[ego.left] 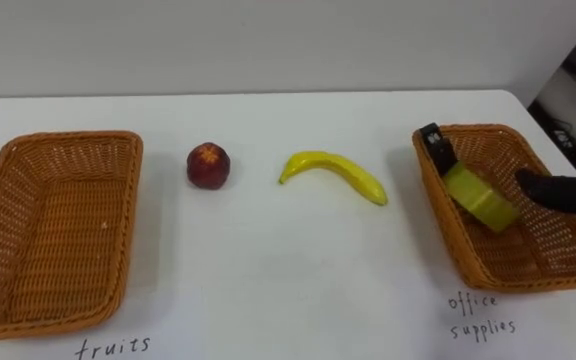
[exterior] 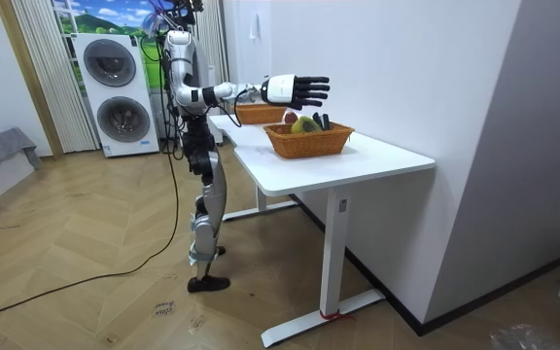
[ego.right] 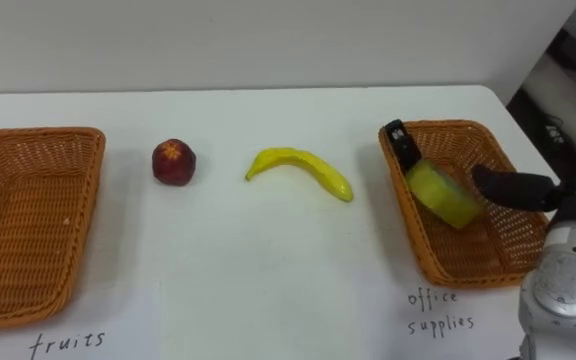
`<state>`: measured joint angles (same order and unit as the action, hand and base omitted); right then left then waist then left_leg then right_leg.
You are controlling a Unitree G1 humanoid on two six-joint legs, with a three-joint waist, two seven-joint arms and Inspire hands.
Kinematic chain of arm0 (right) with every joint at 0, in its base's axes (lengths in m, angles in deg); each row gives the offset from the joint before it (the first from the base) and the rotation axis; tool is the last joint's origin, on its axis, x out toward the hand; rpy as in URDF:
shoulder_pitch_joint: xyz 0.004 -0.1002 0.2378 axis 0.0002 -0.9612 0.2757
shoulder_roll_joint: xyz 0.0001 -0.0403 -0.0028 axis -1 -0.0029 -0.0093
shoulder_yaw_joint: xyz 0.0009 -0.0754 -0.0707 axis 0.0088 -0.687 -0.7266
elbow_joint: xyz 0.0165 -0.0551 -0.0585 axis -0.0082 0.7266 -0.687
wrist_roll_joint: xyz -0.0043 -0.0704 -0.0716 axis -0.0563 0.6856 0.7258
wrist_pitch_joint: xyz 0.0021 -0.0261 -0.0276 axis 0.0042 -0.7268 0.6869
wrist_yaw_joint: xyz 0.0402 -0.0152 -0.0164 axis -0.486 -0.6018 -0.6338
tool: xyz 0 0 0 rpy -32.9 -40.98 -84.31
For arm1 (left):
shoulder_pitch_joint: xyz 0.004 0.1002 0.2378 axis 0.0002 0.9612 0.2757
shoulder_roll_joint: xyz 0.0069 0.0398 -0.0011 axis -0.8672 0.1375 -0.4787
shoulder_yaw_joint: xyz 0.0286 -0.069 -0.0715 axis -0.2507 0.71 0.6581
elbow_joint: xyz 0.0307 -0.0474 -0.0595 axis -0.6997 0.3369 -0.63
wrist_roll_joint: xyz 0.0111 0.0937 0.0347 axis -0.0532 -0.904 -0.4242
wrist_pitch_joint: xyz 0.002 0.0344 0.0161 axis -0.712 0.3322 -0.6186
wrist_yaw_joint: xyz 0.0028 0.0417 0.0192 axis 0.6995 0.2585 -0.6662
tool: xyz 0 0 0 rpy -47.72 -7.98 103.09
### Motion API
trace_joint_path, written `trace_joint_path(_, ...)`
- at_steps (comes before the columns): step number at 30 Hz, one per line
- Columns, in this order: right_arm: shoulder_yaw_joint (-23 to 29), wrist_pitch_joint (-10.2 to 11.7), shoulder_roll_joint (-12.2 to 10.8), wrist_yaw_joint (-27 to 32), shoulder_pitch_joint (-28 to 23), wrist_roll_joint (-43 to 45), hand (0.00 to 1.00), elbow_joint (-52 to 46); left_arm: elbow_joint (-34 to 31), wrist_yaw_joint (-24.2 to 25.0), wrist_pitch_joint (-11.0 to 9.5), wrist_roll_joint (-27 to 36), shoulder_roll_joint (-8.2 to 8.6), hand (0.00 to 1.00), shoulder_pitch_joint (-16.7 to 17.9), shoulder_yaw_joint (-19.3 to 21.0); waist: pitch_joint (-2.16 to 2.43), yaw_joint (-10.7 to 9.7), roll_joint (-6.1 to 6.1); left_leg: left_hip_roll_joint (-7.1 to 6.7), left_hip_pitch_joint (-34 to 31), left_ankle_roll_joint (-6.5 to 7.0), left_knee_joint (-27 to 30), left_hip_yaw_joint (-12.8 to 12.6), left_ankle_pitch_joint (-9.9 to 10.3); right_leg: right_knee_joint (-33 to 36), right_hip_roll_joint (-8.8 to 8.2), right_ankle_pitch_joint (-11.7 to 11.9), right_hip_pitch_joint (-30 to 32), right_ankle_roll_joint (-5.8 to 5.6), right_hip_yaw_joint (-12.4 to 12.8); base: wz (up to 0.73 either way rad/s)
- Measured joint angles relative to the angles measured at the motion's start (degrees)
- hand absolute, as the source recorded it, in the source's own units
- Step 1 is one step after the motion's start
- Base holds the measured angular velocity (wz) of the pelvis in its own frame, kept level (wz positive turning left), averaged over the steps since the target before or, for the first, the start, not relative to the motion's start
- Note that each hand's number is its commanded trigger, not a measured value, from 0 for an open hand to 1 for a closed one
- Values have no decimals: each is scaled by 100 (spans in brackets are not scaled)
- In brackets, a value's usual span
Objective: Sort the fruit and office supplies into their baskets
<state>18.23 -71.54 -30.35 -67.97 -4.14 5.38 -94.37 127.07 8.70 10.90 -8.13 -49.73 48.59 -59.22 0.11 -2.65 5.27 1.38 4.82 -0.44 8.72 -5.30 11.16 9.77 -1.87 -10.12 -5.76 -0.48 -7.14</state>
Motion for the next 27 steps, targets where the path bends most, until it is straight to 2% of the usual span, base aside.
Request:
trace_joint_path(9, 0, 0, 0, -70, 0, 206, 0, -1, 3, 14, -5, 7, 0, 0, 2, 6, -4, -10, -14, 1, 29, 0, 38, 0, 0, 1, 0, 0, -20, 0, -4, 0)
trace_joint_path(14, -21, 1, 75, -595, 0, 1046, 0, -40, -5, 100, -29, -37, -6, 0, 5, 0, -5, 46, 0, 5, 80, 0, 10, -51, 0, 12, 7, 0, -30, 0, 63, -6)
trace_joint_path(19, -62, 0, 224, -933, 1, 1161, 0, -39, -4, 113, -28, -35, -58, 0, -5, -13, -6, 105, 77, 6, 81, 0, 18, -52, 0, 17, 7, 0, -32, 0, 63, -1)
trace_joint_path(27, -270, 0, 229, -1580, 46, 1585, 0, -67, 14, 113, -72, -35, -71, 0, -21, -10, -8, 191, 126, 3, 86, 0, 20, -61, 0, 27, 6, 0, -30, 0, 79, 0)
